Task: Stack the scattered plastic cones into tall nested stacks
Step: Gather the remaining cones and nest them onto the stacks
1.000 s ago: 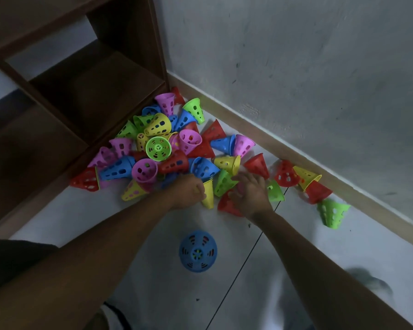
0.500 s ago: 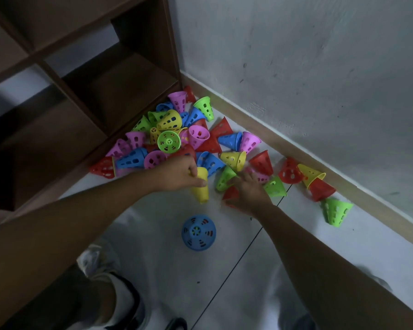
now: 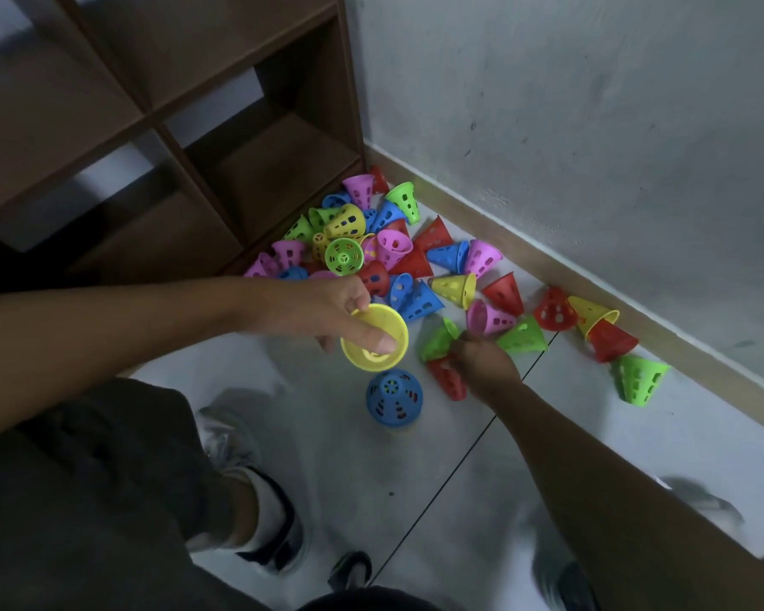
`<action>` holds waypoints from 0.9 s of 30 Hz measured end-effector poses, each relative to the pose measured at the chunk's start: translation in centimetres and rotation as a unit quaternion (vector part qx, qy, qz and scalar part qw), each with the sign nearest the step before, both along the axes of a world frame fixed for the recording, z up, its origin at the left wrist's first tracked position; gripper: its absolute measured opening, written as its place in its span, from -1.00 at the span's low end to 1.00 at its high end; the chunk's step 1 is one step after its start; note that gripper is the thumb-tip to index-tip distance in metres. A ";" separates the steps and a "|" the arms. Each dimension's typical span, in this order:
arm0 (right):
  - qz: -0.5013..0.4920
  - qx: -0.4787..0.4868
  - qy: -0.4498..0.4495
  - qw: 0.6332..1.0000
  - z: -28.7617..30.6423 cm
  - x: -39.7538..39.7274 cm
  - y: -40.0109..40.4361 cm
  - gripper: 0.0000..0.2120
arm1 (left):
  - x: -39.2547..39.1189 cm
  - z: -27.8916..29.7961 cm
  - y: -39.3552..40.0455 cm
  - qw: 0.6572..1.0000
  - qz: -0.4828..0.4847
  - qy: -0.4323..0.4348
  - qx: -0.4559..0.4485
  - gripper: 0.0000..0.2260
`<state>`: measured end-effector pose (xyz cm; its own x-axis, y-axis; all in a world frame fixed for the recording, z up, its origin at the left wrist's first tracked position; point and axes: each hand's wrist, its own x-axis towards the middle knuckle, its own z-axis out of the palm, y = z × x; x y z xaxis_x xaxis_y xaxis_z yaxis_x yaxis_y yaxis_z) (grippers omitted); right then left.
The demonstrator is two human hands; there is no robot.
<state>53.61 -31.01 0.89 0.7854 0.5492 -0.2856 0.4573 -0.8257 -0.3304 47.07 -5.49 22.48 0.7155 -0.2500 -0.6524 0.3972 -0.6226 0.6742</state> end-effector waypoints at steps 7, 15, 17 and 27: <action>-0.110 0.090 0.021 0.990 1.4 -0.5 -1.4 -0.82 | -1.7 -1.1 -1.9 0.999 0.017 0.018 -0.041 -0.28; -0.257 0.332 0.280 0.863 8.3 2.5 -2.8 -0.84 | -2.9 -3.1 -2.1 0.998 -0.049 -0.020 0.024 -0.33; -0.258 0.338 0.313 0.849 10.6 3.2 -3.0 -0.84 | -3.0 -4.1 -1.9 0.994 -0.066 -0.052 0.065 -0.38; -0.203 0.295 0.354 0.864 15.5 3.1 -1.2 -0.89 | -2.6 -5.7 -1.6 0.985 -0.079 -0.104 0.116 -0.42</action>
